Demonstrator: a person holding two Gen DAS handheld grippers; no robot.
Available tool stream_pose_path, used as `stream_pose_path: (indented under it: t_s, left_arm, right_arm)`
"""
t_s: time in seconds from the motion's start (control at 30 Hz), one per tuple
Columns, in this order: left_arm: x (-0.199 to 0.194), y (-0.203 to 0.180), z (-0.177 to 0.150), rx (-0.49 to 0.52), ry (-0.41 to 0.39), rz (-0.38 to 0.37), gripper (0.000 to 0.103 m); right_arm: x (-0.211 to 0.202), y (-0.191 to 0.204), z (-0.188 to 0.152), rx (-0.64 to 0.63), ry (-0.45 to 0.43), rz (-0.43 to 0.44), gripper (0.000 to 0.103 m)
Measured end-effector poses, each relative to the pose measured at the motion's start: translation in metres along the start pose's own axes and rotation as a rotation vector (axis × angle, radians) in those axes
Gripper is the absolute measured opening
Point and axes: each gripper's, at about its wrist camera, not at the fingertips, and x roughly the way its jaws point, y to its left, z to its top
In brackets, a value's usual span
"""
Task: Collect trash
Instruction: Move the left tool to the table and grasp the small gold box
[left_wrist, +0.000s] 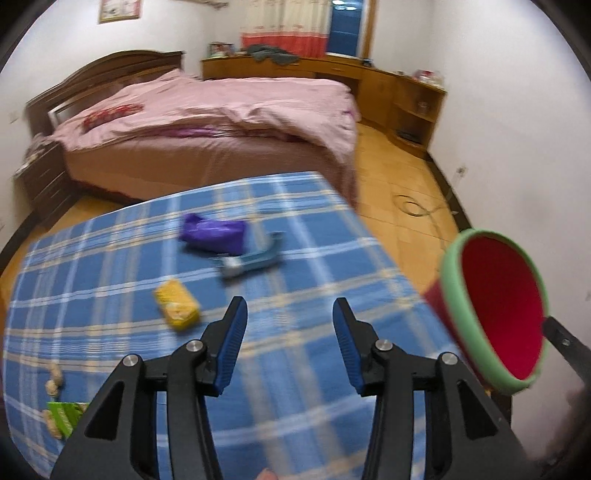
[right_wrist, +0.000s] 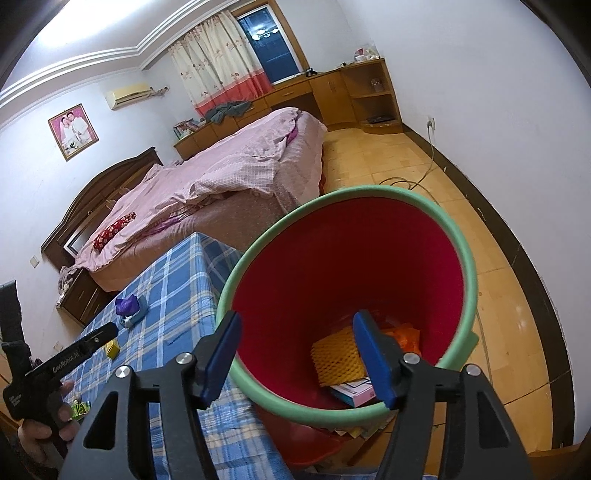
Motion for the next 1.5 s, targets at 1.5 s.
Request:
stream_pose_path:
  t_s: [1.5]
  left_arm:
    - [0.027, 0.128, 0.005, -0.197, -0.002, 0.184, 0.027]
  right_arm:
    - [0.033, 0.093, 0.006, -0.168, 0.075, 0.081, 0.068]
